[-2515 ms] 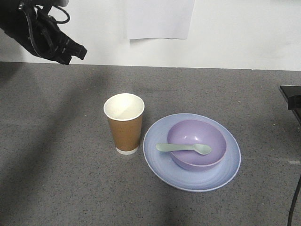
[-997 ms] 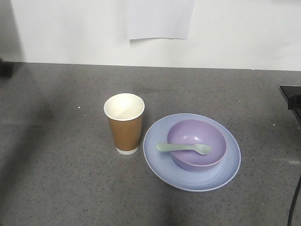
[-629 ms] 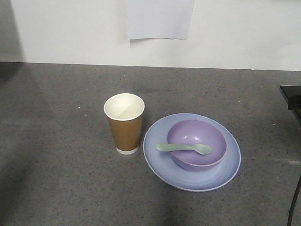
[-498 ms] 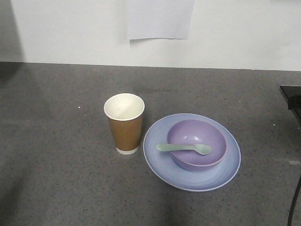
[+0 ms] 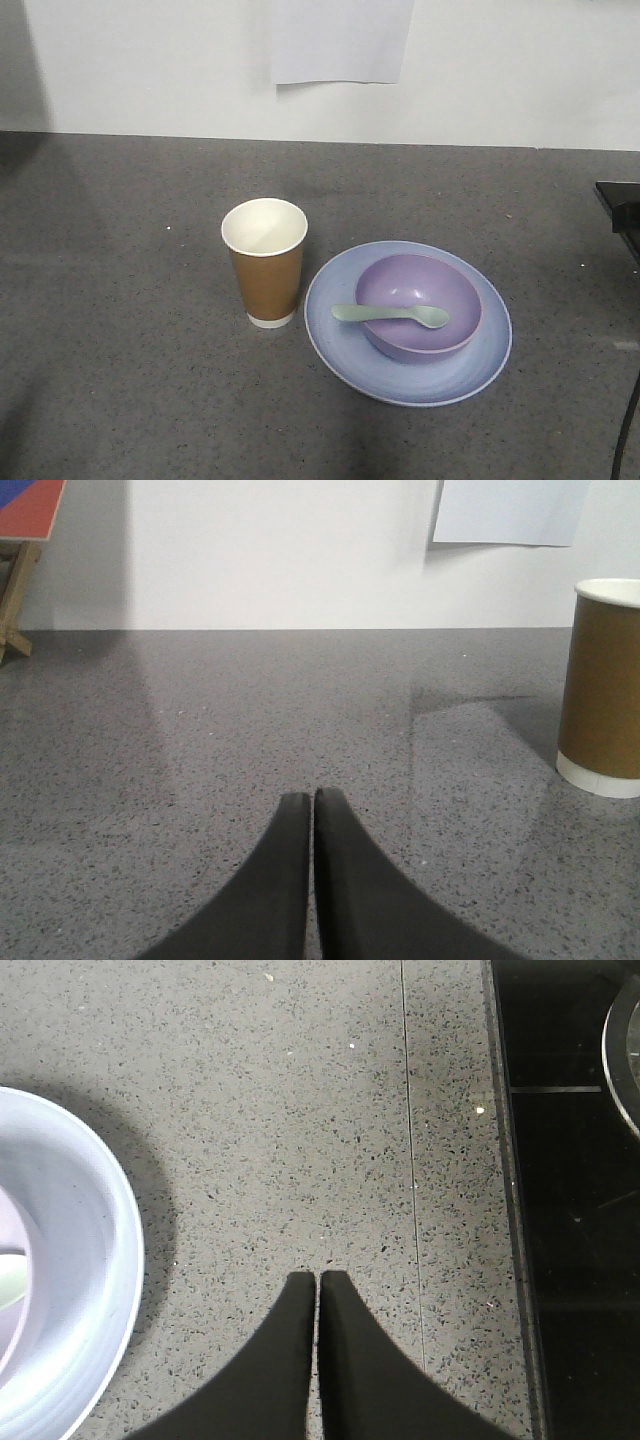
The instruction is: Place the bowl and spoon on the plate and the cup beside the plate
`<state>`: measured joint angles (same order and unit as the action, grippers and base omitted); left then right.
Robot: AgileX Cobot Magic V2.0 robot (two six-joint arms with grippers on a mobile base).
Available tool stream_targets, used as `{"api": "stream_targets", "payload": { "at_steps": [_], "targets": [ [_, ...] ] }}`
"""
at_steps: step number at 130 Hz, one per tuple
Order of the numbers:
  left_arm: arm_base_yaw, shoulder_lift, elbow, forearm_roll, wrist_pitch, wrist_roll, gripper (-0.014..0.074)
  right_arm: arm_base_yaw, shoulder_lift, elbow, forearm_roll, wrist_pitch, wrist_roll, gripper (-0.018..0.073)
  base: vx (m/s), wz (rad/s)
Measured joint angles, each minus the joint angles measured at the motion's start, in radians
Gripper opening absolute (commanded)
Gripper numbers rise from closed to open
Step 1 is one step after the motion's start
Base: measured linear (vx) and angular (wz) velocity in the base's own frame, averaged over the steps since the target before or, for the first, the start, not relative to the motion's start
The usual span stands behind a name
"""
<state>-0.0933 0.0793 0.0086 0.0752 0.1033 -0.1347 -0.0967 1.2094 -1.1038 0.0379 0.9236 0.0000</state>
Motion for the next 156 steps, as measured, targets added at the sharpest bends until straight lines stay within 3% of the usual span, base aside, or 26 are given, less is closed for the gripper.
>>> {"api": "stream_targets", "payload": {
  "at_steps": [29, 55, 68, 156],
  "targets": [
    [0.000, -0.050, 0.016, -0.009, -0.068, 0.018, -0.0008, 0.000, 0.000, 0.000, 0.000, 0.000, 0.000, -0.0001, 0.00, 0.00],
    [0.000, -0.090, 0.016, -0.144, -0.048, 0.202, -0.0008, 0.000, 0.000, 0.000, 0.000, 0.000, 0.000, -0.0001, 0.00, 0.00],
    [0.000, -0.090, 0.016, -0.169, -0.043, 0.244, -0.0008, 0.000, 0.000, 0.000, 0.000, 0.000, 0.000, -0.0001, 0.00, 0.00],
    [0.000, -0.090, 0.016, -0.130, -0.039, 0.191, -0.0008, 0.000, 0.000, 0.000, 0.000, 0.000, 0.000, -0.0001, 0.00, 0.00]
  ]
}}
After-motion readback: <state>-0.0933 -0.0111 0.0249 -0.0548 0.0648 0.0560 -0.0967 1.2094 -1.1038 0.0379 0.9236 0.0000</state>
